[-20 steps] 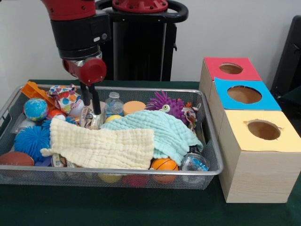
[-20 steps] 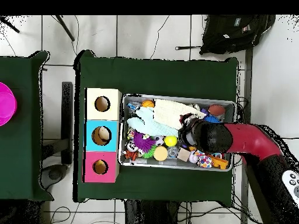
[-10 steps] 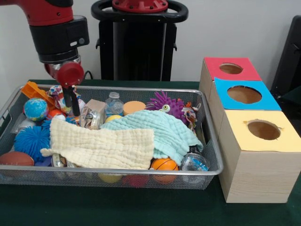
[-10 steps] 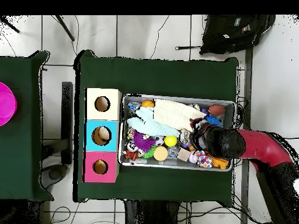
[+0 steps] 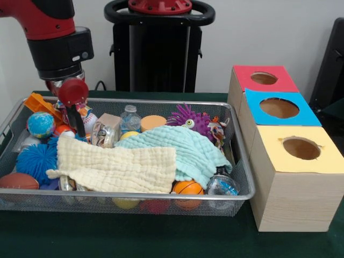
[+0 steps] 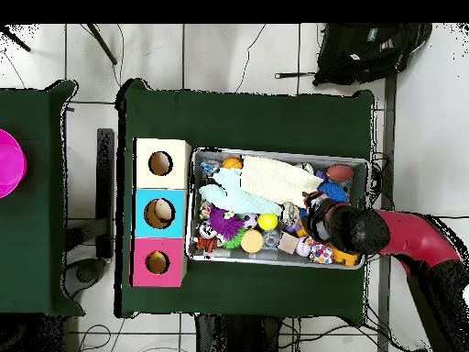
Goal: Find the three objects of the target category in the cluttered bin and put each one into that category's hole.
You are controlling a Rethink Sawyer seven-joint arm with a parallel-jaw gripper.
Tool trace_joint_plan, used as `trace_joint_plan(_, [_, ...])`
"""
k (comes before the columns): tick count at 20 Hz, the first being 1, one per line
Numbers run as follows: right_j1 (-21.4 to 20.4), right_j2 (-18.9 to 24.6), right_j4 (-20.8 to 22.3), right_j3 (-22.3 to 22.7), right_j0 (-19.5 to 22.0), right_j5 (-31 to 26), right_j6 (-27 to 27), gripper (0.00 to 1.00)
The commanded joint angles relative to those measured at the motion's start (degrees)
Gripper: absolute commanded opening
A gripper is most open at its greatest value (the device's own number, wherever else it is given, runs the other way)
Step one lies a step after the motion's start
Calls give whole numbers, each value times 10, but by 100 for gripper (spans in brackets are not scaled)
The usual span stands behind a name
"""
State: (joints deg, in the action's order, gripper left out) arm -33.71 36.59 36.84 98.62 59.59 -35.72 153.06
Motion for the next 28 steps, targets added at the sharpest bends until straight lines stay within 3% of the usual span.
trace_joint_plan(1, [27,38,43,32,10,43,-160,100])
trace_joint_plan(16, [36,43,68,48,14,63,-141,100])
trace_joint_plan(28, [113,26,102,13,-3,98,-145,100])
